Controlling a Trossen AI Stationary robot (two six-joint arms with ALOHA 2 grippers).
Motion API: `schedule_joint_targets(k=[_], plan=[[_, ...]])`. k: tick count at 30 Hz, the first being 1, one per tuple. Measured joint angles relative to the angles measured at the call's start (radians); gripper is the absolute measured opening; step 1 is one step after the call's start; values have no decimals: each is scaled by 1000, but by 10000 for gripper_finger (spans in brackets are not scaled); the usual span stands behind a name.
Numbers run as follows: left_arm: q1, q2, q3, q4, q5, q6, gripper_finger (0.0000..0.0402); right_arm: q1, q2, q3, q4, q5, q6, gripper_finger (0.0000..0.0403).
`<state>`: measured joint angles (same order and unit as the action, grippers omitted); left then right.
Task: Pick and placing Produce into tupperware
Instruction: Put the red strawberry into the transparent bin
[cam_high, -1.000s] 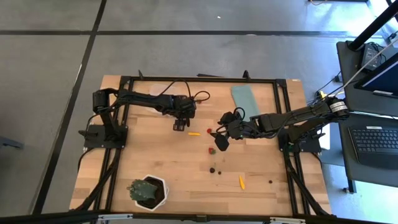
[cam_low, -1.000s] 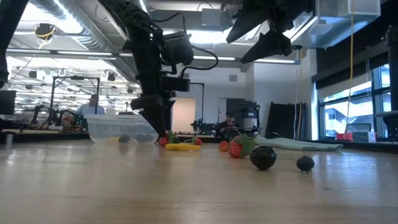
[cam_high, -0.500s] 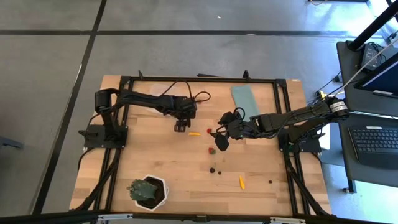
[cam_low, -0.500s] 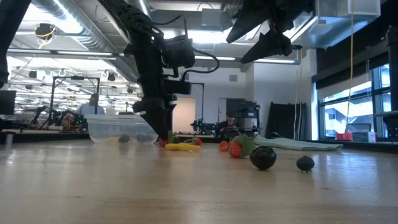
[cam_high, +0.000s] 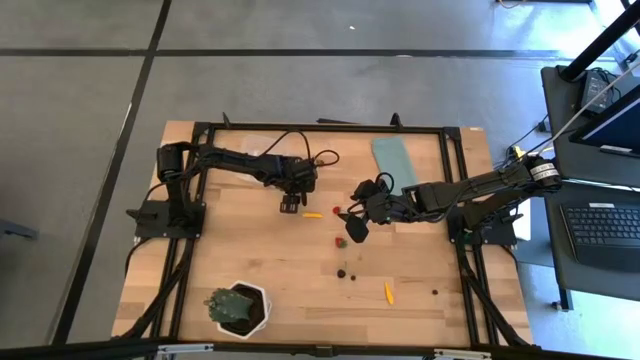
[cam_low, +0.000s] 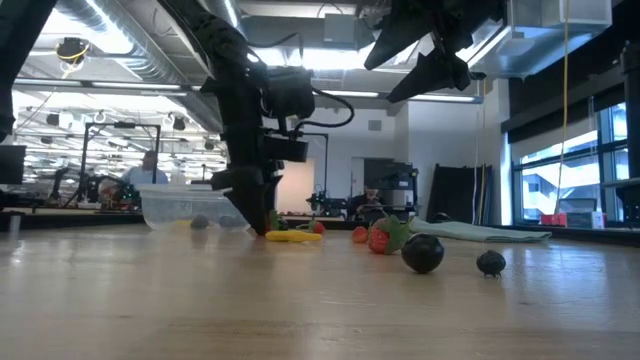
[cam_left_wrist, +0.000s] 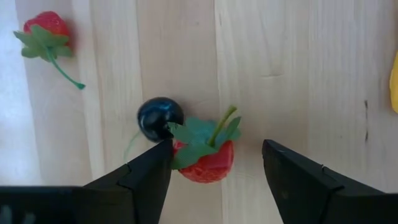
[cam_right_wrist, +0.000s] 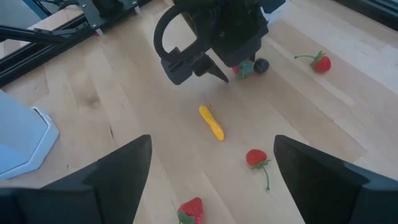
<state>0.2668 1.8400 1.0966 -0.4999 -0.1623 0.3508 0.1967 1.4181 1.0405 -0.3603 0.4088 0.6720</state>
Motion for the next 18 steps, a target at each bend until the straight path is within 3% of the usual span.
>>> schedule_joint_targets(k=[18], plan=[[-3, 18, 2, 2, 11, 0, 132, 0, 0, 0, 3, 0, 1, 339]])
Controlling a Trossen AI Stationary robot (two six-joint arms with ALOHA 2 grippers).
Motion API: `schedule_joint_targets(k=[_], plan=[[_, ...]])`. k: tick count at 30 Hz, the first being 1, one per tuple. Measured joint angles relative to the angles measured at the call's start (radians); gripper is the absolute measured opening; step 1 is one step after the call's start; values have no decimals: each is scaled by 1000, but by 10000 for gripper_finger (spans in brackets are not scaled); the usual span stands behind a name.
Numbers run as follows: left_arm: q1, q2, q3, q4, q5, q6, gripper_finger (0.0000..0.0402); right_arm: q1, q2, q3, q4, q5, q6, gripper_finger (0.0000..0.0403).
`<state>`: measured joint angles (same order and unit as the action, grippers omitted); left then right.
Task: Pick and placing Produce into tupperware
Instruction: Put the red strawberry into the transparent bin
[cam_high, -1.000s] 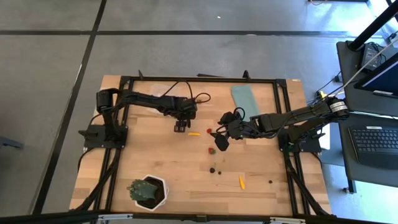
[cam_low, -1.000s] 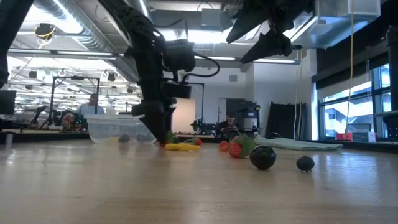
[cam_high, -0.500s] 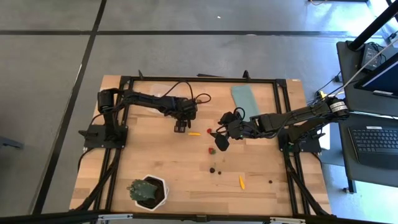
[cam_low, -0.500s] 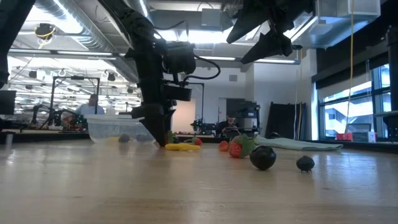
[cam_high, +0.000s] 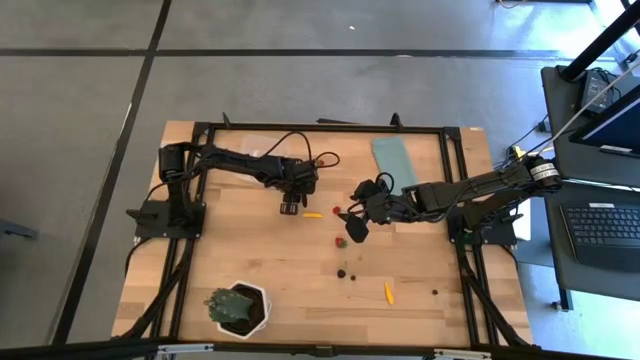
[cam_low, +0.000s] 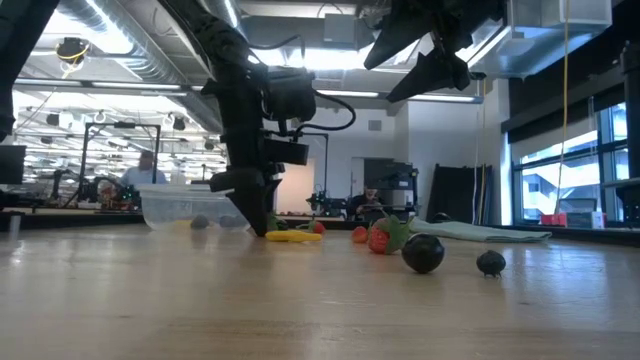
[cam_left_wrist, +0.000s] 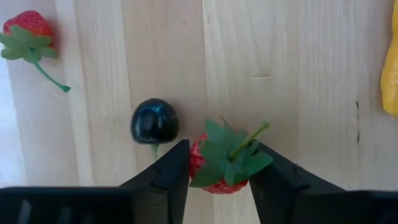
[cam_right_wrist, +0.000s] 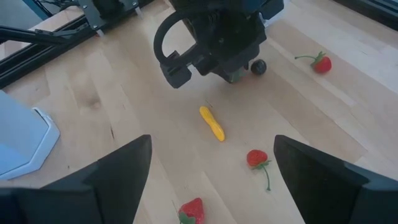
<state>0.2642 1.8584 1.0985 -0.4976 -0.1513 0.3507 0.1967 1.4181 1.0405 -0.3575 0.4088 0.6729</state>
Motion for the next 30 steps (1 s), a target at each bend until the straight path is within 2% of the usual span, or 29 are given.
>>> schedule_joint_targets(k=[19, 26, 30], plan=[[-23, -11, -2, -14, -33, 0, 124, 0, 0, 0, -1, 0, 0, 339], [-21, -107, -3, -82, -77, -1, 124, 0, 0, 0, -1, 0, 0, 339], [-10, -188, -3, -91, -61, -29, 125, 0, 0, 0, -1, 0, -1, 339]])
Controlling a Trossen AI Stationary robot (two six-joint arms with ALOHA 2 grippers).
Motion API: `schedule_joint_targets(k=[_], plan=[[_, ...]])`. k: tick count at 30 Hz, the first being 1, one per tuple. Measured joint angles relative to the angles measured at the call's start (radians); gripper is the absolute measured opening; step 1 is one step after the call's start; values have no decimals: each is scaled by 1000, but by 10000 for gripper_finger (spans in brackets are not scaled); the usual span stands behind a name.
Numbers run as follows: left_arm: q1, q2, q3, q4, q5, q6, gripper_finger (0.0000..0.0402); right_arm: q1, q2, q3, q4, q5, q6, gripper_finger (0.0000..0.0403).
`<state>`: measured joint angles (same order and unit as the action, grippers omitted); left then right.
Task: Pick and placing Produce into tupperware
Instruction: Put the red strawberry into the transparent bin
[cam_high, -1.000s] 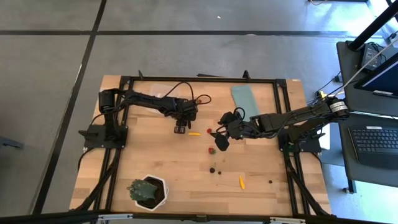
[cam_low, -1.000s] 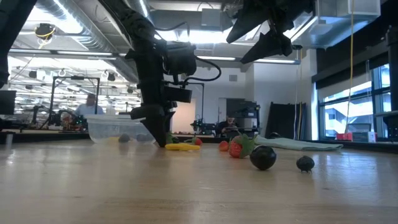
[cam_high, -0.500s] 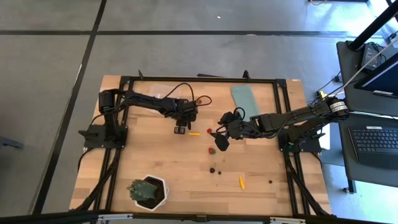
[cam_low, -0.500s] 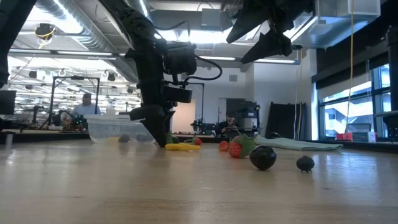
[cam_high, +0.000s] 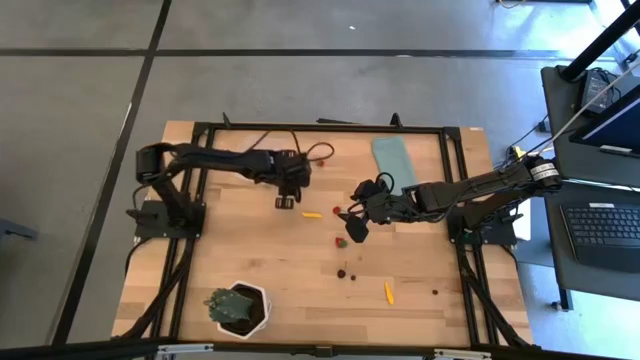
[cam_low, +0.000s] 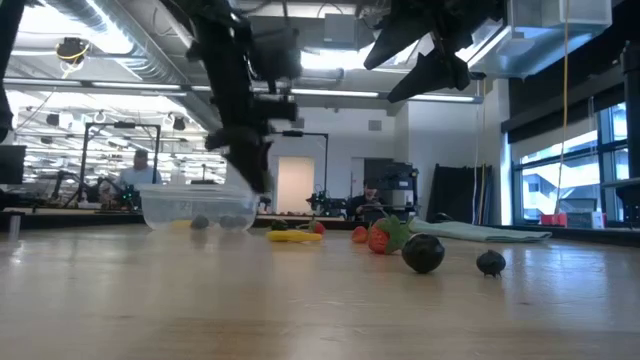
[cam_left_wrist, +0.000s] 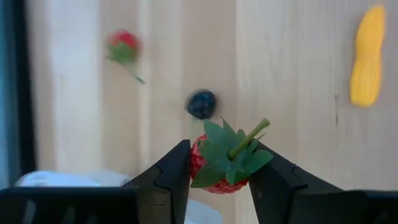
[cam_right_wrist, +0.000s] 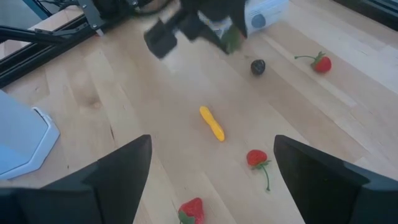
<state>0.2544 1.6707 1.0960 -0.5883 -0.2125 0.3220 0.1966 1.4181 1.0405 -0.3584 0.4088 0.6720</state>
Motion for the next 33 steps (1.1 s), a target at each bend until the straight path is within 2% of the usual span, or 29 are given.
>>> schedule_joint_targets(k=[5, 10, 13, 17, 20, 25, 33], plan=[[21, -90, 1, 2, -32, -24, 127, 0, 0, 0, 0, 0, 0, 339], [80, -156, 2, -20, -167, -48, 124, -1, 0, 0, 0, 0, 0, 339], [133, -167, 3, -78, -202, -136, 126, -1, 0, 0, 1, 0, 0, 339], [211, -159, 3, -203, -151, -327, 129, -1, 0, 0, 1, 0, 0, 339], [242, -150, 2, -278, -126, -406, 126, -1, 0, 0, 1, 0, 0, 339], [265, -152, 2, -291, -92, -475, 132, -5, 0, 0, 3, 0, 0, 339], [257, -122, -24, -230, -81, -473, 137, -5, 0, 0, 2, 1, 0, 339]])
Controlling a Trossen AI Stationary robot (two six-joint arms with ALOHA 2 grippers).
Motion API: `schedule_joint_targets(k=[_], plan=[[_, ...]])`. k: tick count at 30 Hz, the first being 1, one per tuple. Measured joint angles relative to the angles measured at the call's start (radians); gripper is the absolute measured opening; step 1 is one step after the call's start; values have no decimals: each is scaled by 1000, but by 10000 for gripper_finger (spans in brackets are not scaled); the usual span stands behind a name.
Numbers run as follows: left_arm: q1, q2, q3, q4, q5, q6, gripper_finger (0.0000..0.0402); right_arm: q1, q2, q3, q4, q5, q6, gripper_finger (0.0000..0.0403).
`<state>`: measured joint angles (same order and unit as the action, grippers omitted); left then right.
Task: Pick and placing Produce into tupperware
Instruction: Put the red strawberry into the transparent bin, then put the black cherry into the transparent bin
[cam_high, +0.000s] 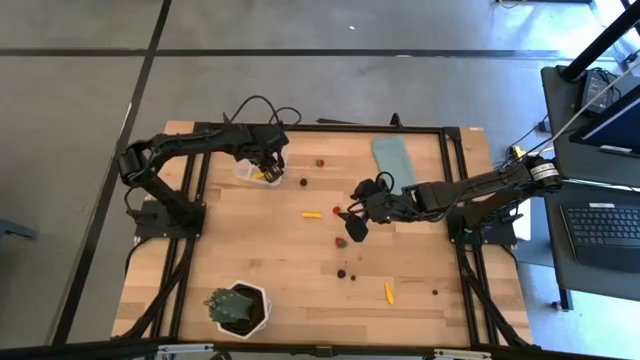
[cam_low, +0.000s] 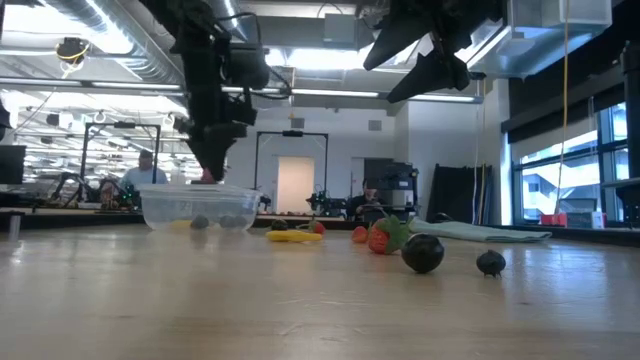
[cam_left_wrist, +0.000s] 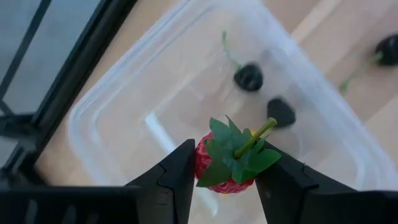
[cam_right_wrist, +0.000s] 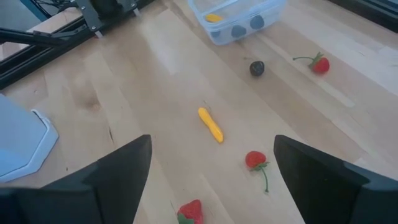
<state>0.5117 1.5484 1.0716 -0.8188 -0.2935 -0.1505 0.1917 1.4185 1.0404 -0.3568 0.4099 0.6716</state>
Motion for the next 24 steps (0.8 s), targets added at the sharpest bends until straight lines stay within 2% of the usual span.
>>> schedule_joint_targets(k=[5, 15, 24], plan=[[-3, 26, -30, 33, 8, -1, 130, 0, 0, 0, -5, 0, -5, 339], [-3, 29, -35, 72, 23, 3, 170, 0, 0, 0, -2, 0, -3, 339], [-4, 29, -33, 73, 23, 15, 175, 0, 0, 0, -2, 0, 1, 339]])
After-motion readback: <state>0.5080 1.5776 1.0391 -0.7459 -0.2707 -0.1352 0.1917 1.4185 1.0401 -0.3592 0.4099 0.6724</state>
